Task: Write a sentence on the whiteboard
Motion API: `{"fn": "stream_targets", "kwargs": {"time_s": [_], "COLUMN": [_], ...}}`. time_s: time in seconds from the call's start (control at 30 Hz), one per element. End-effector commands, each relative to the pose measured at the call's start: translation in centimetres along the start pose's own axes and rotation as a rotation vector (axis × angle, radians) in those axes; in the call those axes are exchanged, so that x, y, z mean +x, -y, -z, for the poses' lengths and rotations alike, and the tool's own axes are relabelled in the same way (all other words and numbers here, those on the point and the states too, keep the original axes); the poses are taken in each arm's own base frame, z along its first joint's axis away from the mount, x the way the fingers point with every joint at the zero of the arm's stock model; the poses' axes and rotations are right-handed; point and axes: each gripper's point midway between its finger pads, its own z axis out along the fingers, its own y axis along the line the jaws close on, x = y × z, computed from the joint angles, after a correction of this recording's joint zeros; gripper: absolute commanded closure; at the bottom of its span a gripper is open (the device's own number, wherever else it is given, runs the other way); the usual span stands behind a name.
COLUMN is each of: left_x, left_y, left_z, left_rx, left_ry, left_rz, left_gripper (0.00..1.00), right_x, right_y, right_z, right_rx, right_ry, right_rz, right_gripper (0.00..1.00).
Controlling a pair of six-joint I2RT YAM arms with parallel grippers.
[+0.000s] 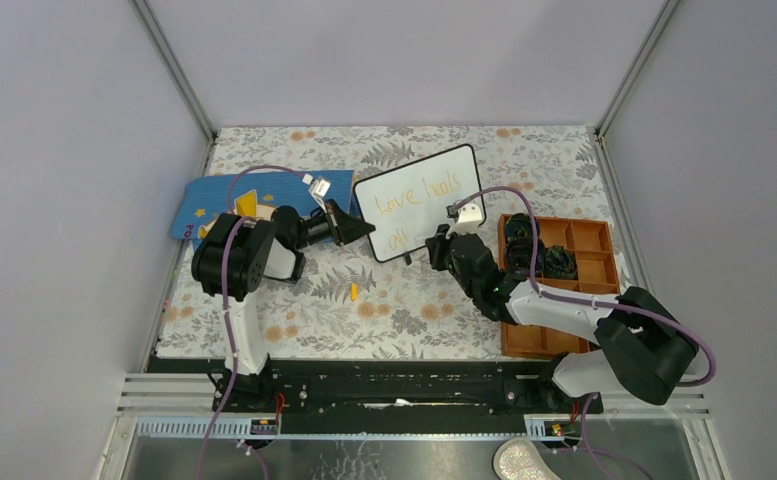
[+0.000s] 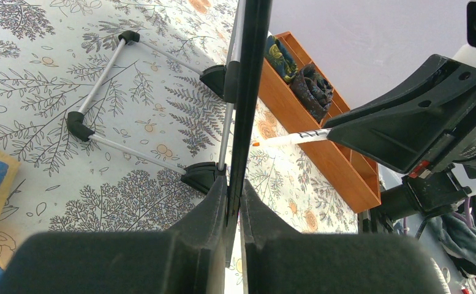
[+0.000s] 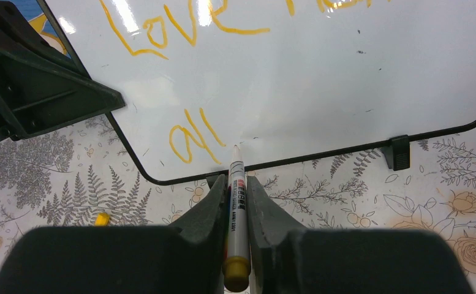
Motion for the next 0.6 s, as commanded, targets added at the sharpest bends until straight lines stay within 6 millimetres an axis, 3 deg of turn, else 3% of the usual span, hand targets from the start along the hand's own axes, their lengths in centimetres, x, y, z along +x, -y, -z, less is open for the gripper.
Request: {"fn": "stream_targets", "kwargs": {"time_s": [0.0,0.57], "left_x": [1.87,1.95], "left_y": [-0.08,-0.13], "left_z": [-0.02,0.01], "left_rx": [-0.006,-0.01], "left_ry": [-0.056,-0.06], "left_rz": [0.066,0.066], "left_gripper": [1.0,1.0], "right_x": [-3.26,-2.99], "right_y": [-0.56,-0.33], "right_z": [-0.8,-1.76], "right_rx": [0.013,0.043], "right_ry": [0.094,0.096], "right_rz": [-0.043,-0.043], "right_gripper": [1.0,1.0]}}
